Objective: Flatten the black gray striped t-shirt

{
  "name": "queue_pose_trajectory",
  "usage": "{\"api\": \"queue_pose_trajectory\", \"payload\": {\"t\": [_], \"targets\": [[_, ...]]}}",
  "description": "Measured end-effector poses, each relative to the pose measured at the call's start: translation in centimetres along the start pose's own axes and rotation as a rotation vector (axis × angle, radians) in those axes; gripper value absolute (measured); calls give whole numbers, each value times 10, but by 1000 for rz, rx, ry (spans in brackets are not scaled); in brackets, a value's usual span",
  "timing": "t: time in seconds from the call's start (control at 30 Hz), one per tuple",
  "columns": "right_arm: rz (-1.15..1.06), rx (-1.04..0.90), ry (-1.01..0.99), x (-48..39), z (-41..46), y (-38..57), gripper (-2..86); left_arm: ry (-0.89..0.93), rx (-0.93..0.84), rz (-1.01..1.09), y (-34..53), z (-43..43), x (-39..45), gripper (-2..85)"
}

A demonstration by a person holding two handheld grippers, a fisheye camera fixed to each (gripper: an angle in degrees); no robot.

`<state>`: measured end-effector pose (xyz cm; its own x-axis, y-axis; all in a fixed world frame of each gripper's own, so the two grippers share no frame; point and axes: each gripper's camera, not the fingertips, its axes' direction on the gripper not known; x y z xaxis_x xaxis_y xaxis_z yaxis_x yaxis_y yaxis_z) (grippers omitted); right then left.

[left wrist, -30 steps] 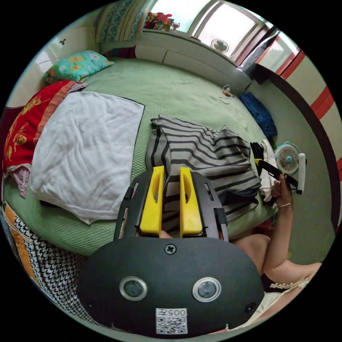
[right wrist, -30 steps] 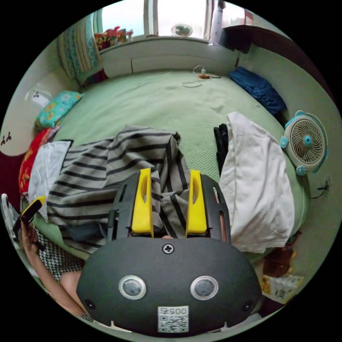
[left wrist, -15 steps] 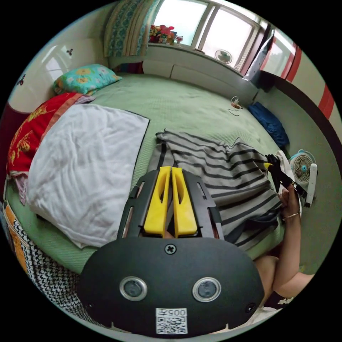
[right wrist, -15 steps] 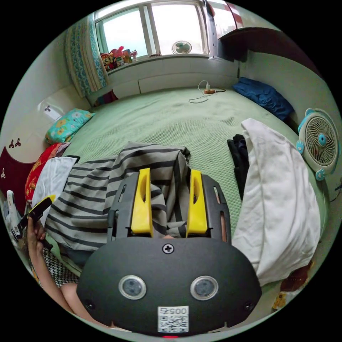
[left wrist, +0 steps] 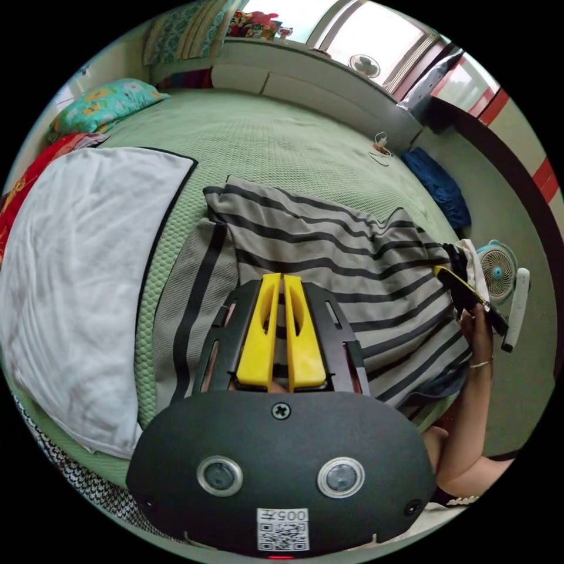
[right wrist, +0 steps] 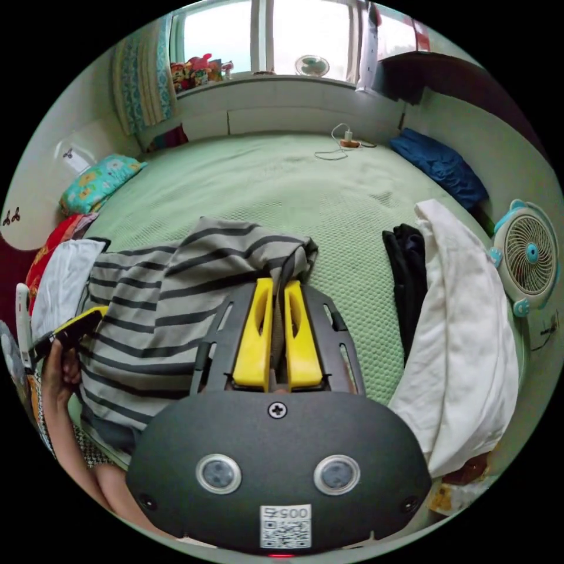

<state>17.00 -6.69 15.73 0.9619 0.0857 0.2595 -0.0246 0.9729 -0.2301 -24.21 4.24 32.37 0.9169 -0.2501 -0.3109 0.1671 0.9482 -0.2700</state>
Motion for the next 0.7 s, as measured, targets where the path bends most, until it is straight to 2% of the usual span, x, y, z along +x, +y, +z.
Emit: {"api": "queue_pose_trajectory", "payload": {"t": [0.2,0.3,0.33,0.4,0.47,0.5,0.53,0.63,0.7], "targets": [[92,140,82,19,-17,7,-7,14,-15,12,6,3,0,19],[9,31,188,8,9,7,2,71,-9,-18,10,2,-8,11],[-15,-84,210,4,26,5,9,94,-9,-27,11,1,-10,7],[-38,-58,243,-1,22,6,22,134,-5,-43,14,-3,-13,-1],[23,-18,283,3,10,9,63,170,69,-52,20,-15,-16,-4],[46,-5,287,5,5,9,77,179,179,-54,26,-30,-17,-5],[80,42,267,11,-8,9,84,165,239,-39,32,-45,-17,-5],[94,238,159,21,-53,16,103,62,255,46,44,-68,-7,-5],[47,273,52,22,-72,22,112,16,247,89,53,-76,1,-5]]}}
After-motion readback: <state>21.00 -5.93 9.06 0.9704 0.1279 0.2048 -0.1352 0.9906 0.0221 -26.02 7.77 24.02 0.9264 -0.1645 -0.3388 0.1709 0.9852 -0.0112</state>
